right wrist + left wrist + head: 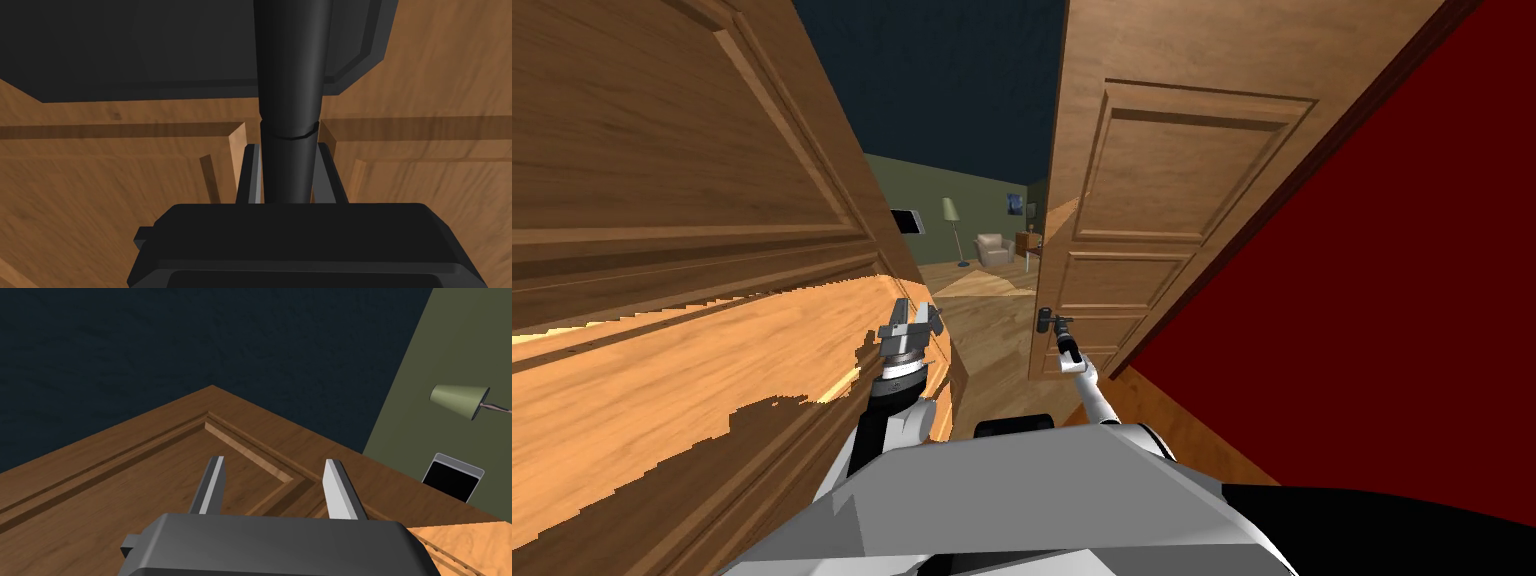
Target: Push the door open
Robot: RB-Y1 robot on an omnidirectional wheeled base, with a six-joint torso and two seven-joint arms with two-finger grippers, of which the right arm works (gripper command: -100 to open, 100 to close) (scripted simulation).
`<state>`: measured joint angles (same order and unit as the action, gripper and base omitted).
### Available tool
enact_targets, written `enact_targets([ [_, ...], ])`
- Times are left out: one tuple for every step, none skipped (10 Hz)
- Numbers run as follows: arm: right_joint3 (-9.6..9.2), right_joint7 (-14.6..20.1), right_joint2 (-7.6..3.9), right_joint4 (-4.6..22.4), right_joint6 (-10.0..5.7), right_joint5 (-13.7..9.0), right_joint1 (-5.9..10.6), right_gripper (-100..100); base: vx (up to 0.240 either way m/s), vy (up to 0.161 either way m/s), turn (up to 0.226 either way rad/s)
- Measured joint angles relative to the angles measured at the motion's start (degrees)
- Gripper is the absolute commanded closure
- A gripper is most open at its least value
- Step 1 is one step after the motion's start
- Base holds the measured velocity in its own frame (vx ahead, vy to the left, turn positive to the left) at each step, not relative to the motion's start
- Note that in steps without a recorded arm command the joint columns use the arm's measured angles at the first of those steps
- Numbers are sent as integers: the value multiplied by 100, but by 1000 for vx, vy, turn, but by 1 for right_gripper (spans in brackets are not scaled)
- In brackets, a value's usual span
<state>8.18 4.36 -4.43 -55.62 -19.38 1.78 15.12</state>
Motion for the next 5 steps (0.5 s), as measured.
enact_targets([
  [48,-14,-3,-6,2,-7,1,100,56,43,-40],
  [67,-15,-16,-13,1,-12,4,100,124,-25,-151],
  [51,-51,-4,67,-7,-38,35,100,187,-42,-135],
  [41,-102,13,174,-34,-60,70,100,210,-46,-128],
  [57,-157,14,325,-84,-84,160,100,228,-57,-222],
])
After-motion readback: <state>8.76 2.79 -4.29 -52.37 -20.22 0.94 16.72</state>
